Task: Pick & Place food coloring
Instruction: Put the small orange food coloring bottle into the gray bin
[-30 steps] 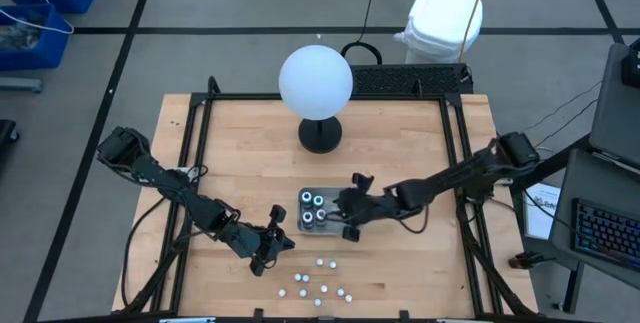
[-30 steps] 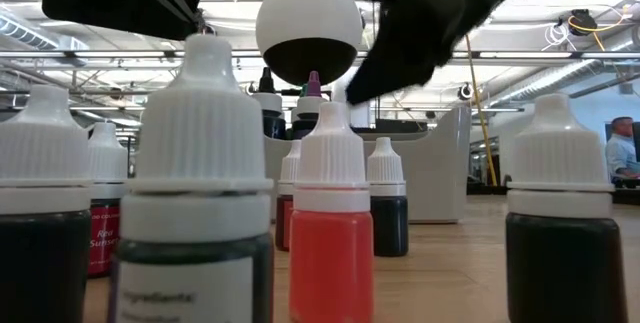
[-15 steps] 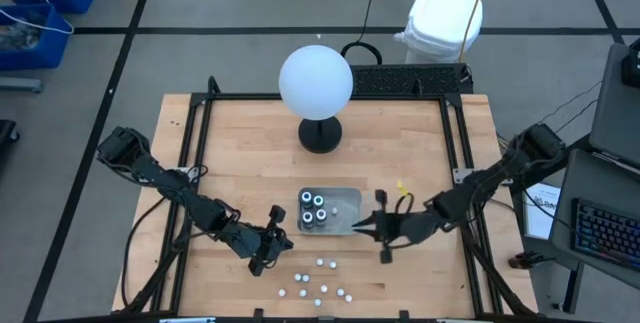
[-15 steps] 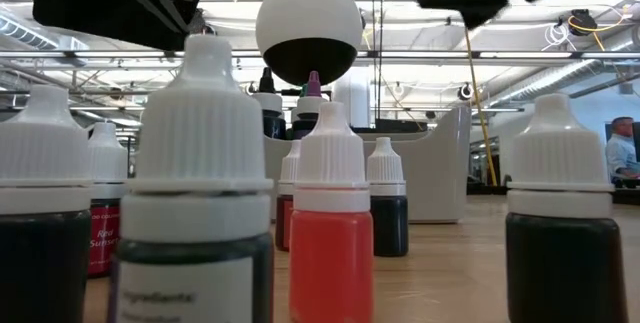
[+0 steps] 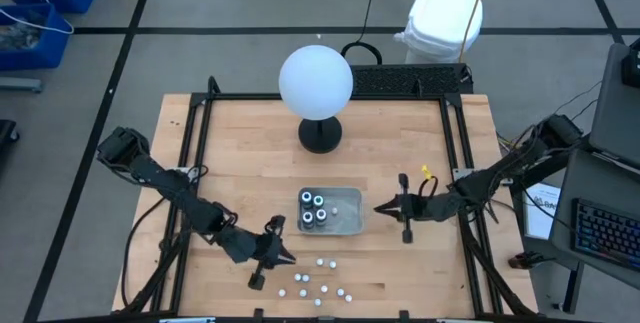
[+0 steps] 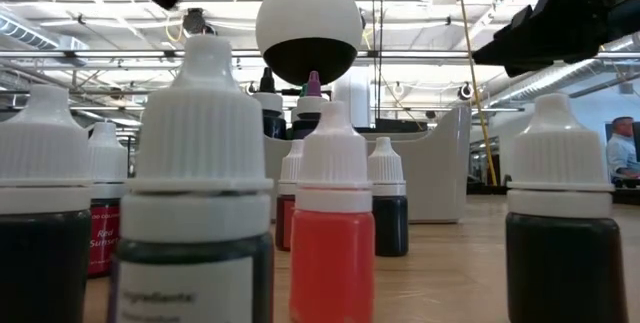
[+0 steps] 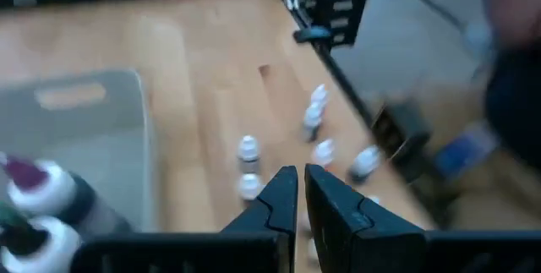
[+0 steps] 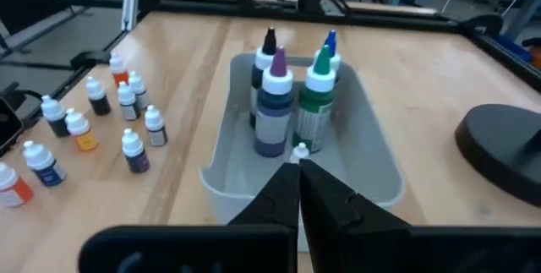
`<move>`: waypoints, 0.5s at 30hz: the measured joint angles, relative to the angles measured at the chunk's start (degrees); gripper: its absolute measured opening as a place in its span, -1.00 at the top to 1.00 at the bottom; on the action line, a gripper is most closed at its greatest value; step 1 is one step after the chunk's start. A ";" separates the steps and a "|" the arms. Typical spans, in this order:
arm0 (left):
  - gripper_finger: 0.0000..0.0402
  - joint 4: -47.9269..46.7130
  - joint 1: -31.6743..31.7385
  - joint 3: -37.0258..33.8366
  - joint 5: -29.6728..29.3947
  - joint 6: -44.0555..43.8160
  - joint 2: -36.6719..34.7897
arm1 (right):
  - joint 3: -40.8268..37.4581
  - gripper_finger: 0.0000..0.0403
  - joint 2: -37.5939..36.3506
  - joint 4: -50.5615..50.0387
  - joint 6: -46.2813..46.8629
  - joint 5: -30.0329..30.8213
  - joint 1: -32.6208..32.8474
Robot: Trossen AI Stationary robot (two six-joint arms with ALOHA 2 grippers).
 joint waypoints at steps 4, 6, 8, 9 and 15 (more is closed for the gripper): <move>0.82 -9.90 -5.77 6.96 -9.01 -6.87 4.15 | -2.23 0.99 -6.08 -0.04 -0.39 -0.01 0.03; 0.82 -13.40 -8.70 11.76 -10.99 -7.44 6.79 | -2.47 0.99 -8.86 -0.04 -0.38 0.08 0.57; 0.82 -18.36 -11.28 16.97 -12.36 -9.91 8.97 | -2.70 1.00 -10.66 0.05 -0.42 0.13 1.30; 0.82 -21.58 -12.47 19.82 -12.65 -11.87 10.45 | -2.90 1.00 -11.19 0.06 -0.42 0.10 1.75; 0.82 -42.44 -15.56 37.28 -12.08 -24.40 20.51 | -3.96 1.00 -12.33 -0.12 -2.37 0.13 2.40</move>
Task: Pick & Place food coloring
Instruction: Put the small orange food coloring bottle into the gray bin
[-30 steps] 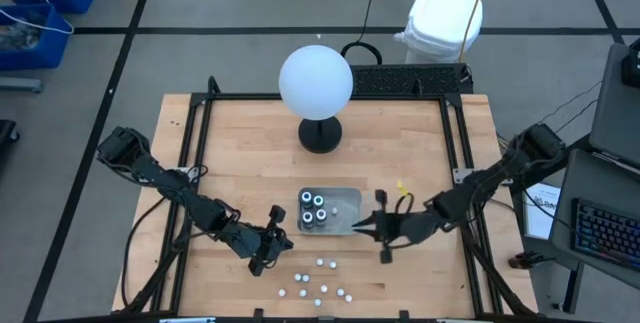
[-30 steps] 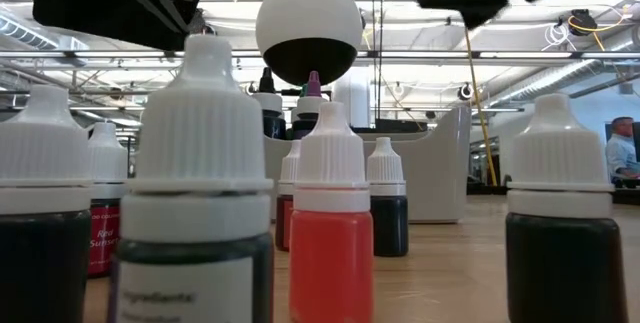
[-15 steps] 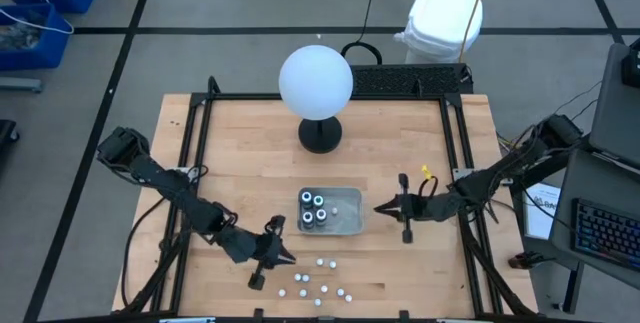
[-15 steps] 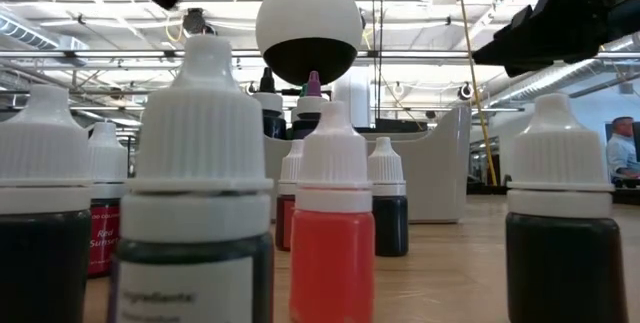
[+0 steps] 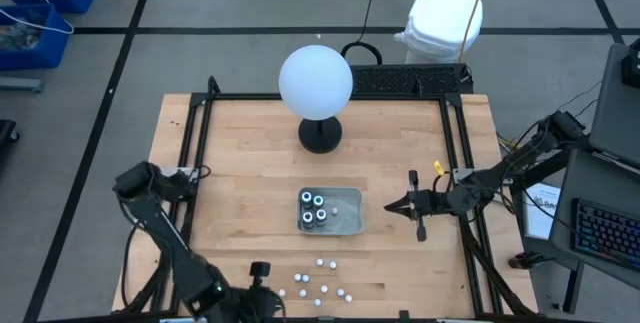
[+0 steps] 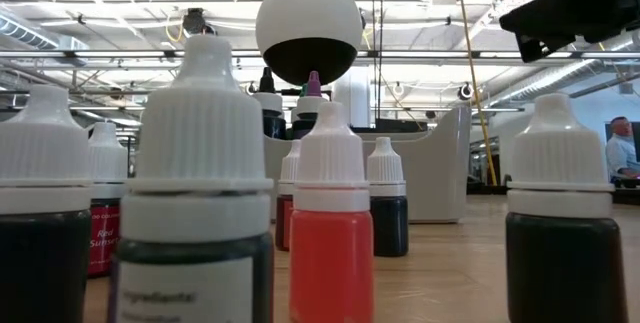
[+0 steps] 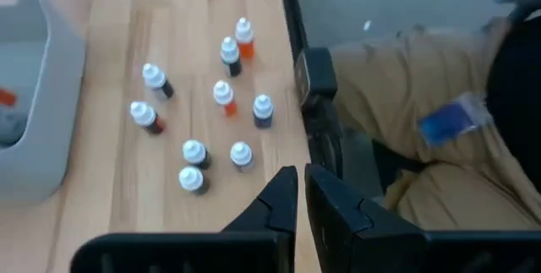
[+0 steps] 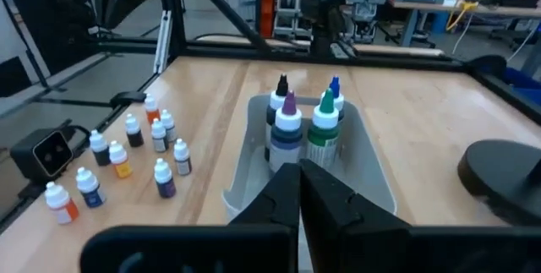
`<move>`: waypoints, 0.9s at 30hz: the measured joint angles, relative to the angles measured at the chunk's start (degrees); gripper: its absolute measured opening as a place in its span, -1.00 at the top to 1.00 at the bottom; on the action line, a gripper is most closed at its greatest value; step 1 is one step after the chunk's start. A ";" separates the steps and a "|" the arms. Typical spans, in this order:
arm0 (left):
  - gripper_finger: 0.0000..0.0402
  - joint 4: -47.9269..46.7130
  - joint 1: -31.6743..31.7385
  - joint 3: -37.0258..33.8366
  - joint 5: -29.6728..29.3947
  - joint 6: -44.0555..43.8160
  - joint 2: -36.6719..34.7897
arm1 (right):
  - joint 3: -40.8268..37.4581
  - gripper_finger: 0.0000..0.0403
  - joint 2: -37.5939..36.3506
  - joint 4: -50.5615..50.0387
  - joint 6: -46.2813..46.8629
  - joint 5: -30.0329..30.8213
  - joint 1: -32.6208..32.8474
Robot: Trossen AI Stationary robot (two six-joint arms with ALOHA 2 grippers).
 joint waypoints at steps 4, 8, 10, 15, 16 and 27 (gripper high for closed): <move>0.82 -9.59 0.89 6.14 -0.08 -0.61 4.95 | 0.00 0.99 0.19 1.81 -1.04 1.22 -0.11; 0.82 -10.89 1.93 6.61 -0.90 4.10 6.65 | 0.02 1.00 0.29 2.41 -1.04 1.66 -0.03; 0.82 -11.49 2.51 6.14 -0.27 3.26 7.27 | 0.02 0.99 0.30 2.66 -1.04 1.66 -0.02; 0.78 -11.33 3.45 5.85 6.98 1.14 8.34 | 0.02 1.00 0.30 2.70 -1.04 1.70 -0.02; 0.75 -11.28 3.55 5.85 7.14 1.43 8.53 | 0.02 1.00 0.32 2.70 -1.04 1.70 -0.02; 0.04 -11.26 4.04 5.85 6.96 2.47 8.79 | 0.02 1.00 0.32 3.14 -2.09 1.74 -0.02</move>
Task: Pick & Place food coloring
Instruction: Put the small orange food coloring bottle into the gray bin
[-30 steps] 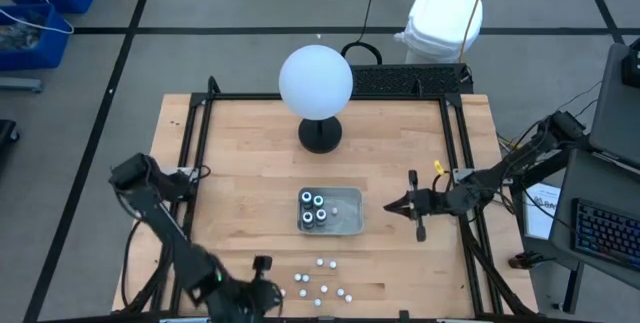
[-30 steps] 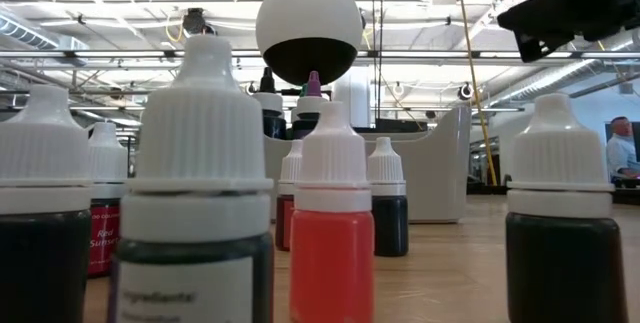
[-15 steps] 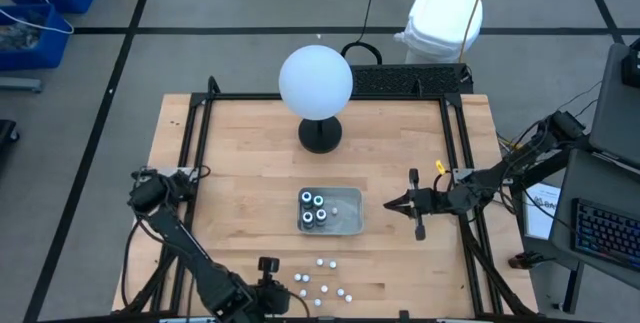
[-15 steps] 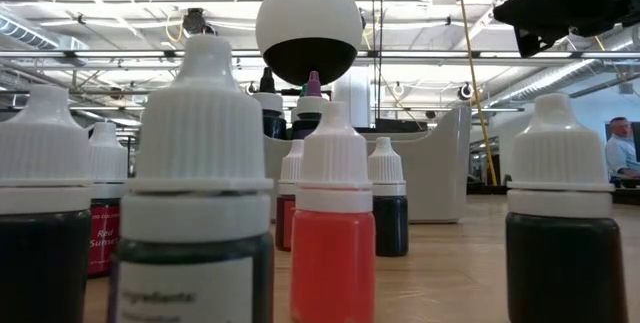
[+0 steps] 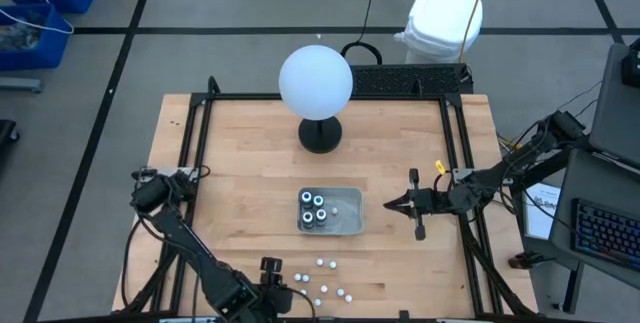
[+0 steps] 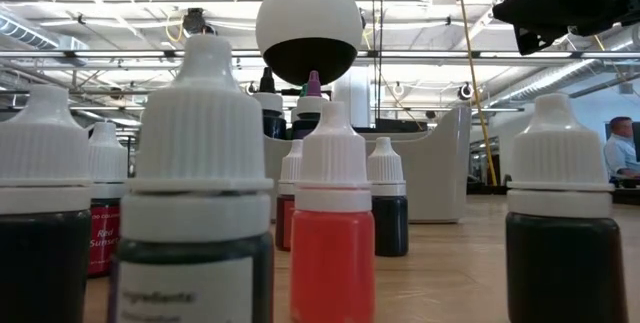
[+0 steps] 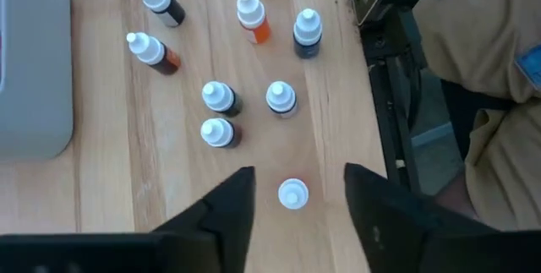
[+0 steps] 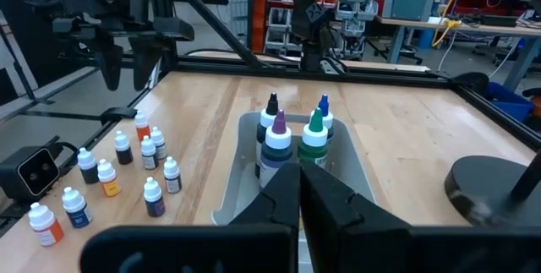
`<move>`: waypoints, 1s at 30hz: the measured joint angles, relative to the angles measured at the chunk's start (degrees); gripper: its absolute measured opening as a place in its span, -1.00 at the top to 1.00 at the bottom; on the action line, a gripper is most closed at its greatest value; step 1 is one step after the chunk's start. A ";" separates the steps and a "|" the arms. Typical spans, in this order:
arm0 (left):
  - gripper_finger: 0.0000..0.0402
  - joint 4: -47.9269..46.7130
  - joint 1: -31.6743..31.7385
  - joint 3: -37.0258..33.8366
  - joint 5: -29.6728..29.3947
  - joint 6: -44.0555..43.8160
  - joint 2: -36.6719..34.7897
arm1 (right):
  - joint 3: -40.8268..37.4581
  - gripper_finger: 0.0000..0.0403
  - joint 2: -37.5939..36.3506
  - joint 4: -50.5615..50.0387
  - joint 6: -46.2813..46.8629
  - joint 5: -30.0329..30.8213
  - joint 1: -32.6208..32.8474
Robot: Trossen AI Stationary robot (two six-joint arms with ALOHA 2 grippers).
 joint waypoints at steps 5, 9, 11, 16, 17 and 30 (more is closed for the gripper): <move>-0.07 0.03 0.03 0.00 0.08 0.43 1.54 | 0.00 1.00 0.00 -0.02 0.00 0.00 0.00; -0.08 0.06 -0.24 -0.01 1.01 1.41 3.65 | 0.00 1.00 0.00 -0.02 0.00 0.00 0.00; -0.08 0.00 -0.28 -0.02 1.81 1.59 4.38 | 0.00 1.00 0.00 -0.02 0.00 0.00 0.00; -0.08 0.09 -0.04 -0.02 2.67 1.52 5.50 | 0.02 1.00 0.00 -0.02 -0.02 0.00 0.00; -0.08 -0.03 0.07 -0.02 3.06 1.51 5.72 | 0.02 1.00 0.00 -0.02 0.00 0.00 0.00; -0.08 -0.09 0.66 -0.02 3.15 1.47 5.88 | 0.04 1.00 0.00 -0.02 0.00 0.00 0.00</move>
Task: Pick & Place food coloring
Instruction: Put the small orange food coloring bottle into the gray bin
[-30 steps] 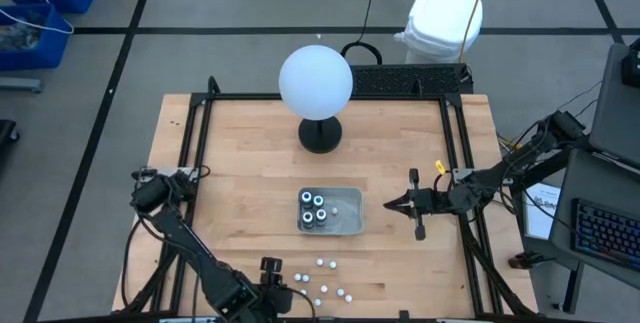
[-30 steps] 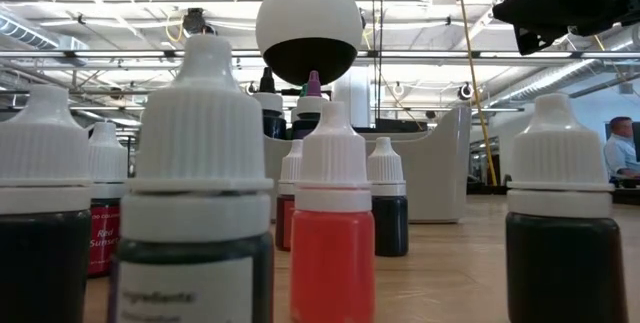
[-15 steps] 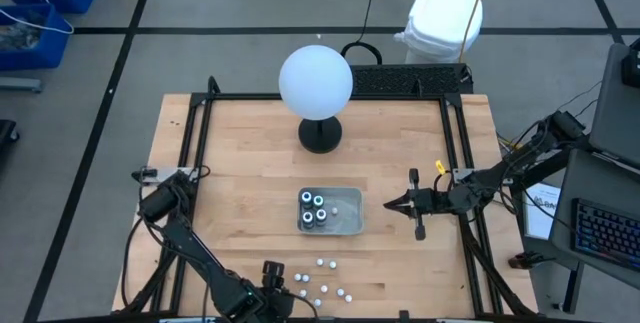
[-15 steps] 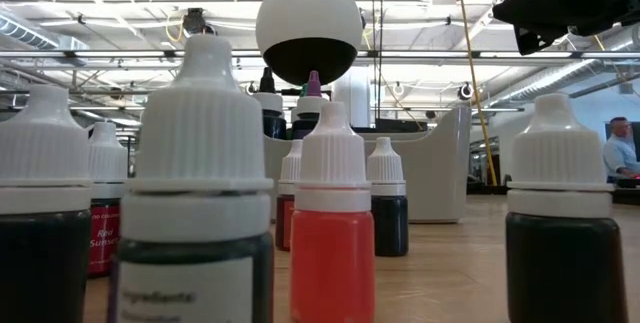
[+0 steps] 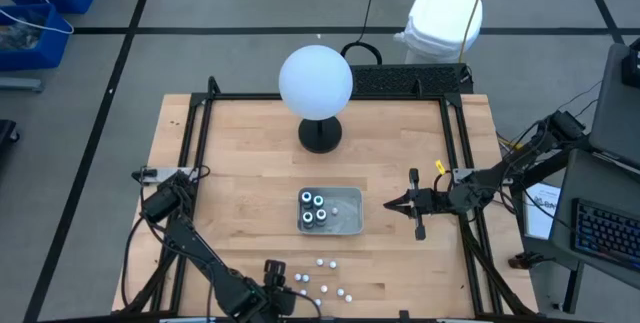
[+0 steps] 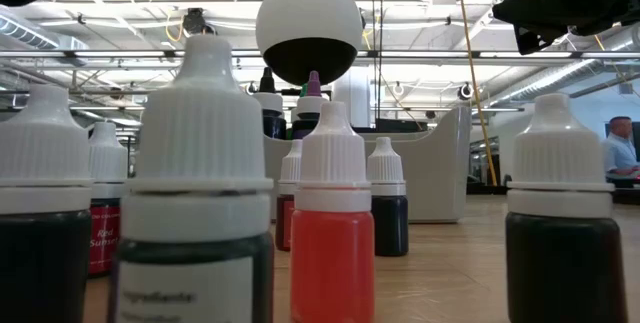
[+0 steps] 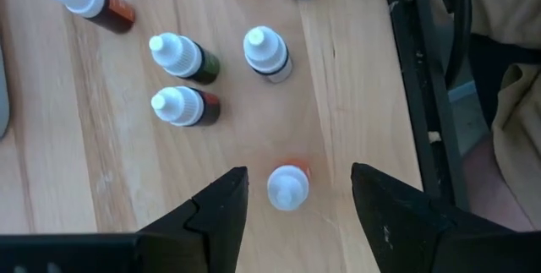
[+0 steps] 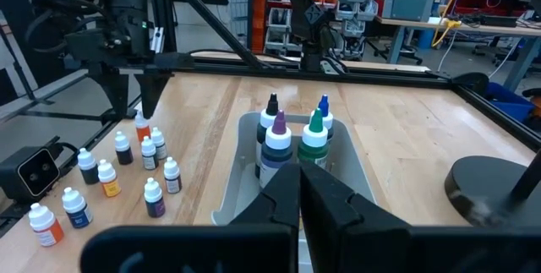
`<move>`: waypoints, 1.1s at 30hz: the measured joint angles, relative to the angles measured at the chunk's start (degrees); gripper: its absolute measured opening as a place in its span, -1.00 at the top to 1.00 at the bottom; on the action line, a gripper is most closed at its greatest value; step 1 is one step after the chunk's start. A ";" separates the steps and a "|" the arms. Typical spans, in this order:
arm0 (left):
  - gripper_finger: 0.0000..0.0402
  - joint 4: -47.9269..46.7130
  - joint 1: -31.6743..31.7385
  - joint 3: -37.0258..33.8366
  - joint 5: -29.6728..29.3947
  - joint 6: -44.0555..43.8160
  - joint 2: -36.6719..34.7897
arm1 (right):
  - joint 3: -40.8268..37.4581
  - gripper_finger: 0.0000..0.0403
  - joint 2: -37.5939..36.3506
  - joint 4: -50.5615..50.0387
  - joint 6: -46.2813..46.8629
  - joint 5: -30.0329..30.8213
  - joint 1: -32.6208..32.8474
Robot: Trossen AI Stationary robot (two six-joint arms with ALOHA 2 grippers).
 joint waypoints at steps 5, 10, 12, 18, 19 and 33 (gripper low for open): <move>-0.08 0.20 0.20 0.00 0.01 -0.11 0.02 | 0.02 1.00 0.00 -0.02 0.00 0.00 0.00; -0.08 0.18 0.20 0.00 0.62 -0.11 0.02 | 0.02 1.00 0.00 -0.02 0.00 0.00 0.00; -0.08 0.18 0.22 0.00 1.61 -0.11 0.03 | 0.02 1.00 0.00 -0.02 0.00 0.00 0.00; -0.07 0.18 0.42 0.00 1.57 -0.11 0.06 | 0.01 1.00 0.00 -0.02 0.00 0.00 0.00; -0.07 0.18 0.44 0.00 1.57 -0.17 0.07 | 0.02 1.00 -0.01 -0.02 0.00 0.00 0.00; -0.07 0.18 1.04 0.00 2.72 -0.58 0.07 | 0.02 1.00 0.26 -0.06 -0.01 0.00 -0.01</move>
